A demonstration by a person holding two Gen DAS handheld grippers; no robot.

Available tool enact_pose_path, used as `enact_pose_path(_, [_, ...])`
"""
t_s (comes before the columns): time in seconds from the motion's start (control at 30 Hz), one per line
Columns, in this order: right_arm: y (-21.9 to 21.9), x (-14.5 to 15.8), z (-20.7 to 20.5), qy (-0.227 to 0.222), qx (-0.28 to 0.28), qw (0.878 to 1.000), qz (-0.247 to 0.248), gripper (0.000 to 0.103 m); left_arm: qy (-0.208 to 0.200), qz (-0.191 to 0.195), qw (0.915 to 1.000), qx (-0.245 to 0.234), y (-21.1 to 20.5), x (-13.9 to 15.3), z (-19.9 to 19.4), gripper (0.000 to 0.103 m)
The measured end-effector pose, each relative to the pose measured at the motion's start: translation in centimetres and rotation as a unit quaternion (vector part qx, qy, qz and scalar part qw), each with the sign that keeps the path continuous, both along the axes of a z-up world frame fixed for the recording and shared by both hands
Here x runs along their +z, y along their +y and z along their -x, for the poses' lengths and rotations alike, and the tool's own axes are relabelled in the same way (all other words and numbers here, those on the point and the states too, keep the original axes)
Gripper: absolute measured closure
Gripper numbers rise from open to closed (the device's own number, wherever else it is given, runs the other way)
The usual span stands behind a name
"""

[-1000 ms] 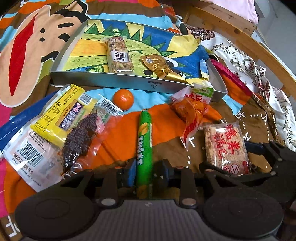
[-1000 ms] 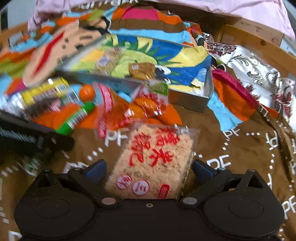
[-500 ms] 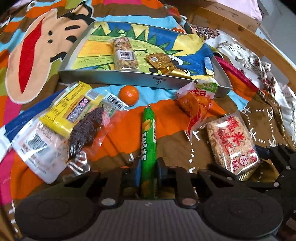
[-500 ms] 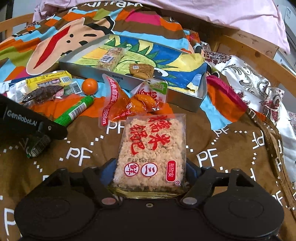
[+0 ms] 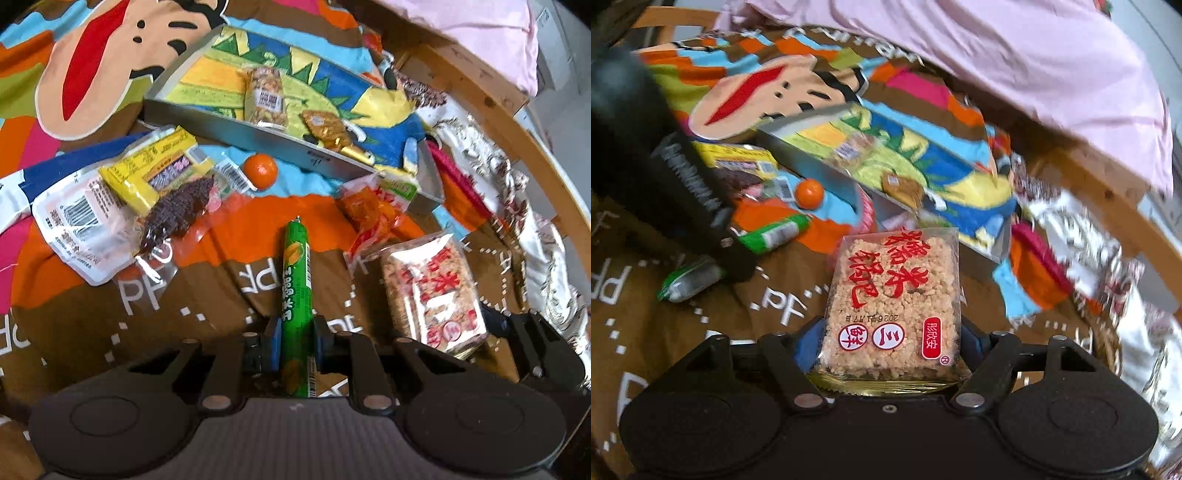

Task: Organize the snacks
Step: 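Lift the green sausage stick with the left tool while the right tool lifts the rice-cracker bag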

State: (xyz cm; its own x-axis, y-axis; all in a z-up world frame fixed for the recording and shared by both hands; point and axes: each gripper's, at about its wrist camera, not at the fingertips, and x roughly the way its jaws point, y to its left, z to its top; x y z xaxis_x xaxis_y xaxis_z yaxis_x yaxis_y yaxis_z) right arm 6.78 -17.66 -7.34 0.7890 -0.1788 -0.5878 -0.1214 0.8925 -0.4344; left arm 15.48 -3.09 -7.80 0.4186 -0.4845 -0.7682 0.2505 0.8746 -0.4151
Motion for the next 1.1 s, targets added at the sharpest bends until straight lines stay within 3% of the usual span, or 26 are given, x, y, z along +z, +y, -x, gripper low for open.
enact_pose_path(0.17, [1.1, 0.3, 0.5, -0.032, 0.032, 0.999, 0.025, 0.028, -0.018, 0.023, 0.9996, 0.006, 0.3, 1.0, 0.1, 0.084])
enact_pose_path(0.5, [0.9, 0.5, 0.3, -0.036, 0.02, 0.999, 0.004, 0.028, -0.005, 0.016, 0.9998, 0.011, 0.3, 0.2, -0.3, 0.084])
enact_pose_path(0.83, [0.6, 1.7, 0.6, -0.068, 0.016, 0.997, -0.013, 0.028, -0.069, 0.08, 0.9941, 0.021, 1.2, 2.2, 0.1, 0.084])
enact_pose_path(1.1, [-1.3, 5.0, -1.3, -0.105, 0.036, 0.993, -0.024, 0.028, -0.129, 0.118, 0.9835, 0.045, 2.0, 3.6, -0.4, 0.084])
